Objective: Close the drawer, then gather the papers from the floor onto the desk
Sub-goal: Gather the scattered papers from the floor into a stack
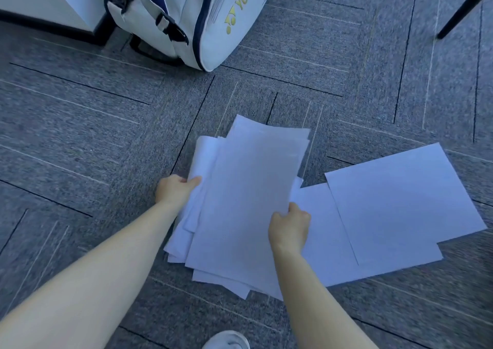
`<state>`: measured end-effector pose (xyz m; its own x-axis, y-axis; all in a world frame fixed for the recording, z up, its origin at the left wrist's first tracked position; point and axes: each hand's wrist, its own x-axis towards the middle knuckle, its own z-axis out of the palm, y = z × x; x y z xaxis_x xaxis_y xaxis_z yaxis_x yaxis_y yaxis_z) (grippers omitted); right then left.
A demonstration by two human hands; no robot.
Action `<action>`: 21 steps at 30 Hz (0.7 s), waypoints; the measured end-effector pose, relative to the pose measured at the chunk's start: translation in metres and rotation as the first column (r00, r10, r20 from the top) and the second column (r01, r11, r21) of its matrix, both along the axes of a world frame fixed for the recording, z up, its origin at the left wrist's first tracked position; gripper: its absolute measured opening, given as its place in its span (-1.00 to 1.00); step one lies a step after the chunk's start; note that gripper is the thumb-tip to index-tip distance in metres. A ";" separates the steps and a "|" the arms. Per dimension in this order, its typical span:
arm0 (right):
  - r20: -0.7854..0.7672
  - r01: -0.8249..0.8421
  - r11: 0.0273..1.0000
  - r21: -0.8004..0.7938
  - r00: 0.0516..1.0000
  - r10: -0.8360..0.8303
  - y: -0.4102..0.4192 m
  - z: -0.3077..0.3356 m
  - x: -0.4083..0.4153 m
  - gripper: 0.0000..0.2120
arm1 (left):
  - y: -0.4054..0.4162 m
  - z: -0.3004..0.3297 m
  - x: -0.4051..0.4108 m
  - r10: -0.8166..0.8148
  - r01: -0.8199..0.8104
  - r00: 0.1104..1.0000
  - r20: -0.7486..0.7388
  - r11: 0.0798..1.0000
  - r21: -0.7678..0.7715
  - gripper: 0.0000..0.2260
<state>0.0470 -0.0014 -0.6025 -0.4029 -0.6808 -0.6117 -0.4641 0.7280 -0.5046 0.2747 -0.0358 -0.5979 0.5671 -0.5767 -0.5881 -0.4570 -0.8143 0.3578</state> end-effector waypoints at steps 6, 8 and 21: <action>0.310 -0.073 0.997 -0.021 0.948 0.076 -0.011 0.007 0.007 -0.91 | 0.004 0.004 -0.007 0.005 0.000 0.933 -0.360 1.000 0.014 -0.51; 0.320 -0.101 0.992 -0.071 0.940 0.119 -0.013 0.014 -0.010 -0.78 | 0.006 0.004 -0.008 0.015 -0.012 0.912 -0.409 1.000 0.010 -0.53; -0.544 -0.429 0.845 0.320 0.647 0.535 -0.019 -0.002 -0.148 -0.49 | 0.008 0.002 -0.024 0.028 -0.086 0.963 -0.266 0.975 -0.207 -0.40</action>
<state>-0.1013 -0.0207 -0.6048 -0.3538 -0.8067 -0.4733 -0.9308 0.3535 0.0933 0.2503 -0.0273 -0.5957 0.4466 -0.6765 -0.5855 -0.2795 -0.7272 0.6270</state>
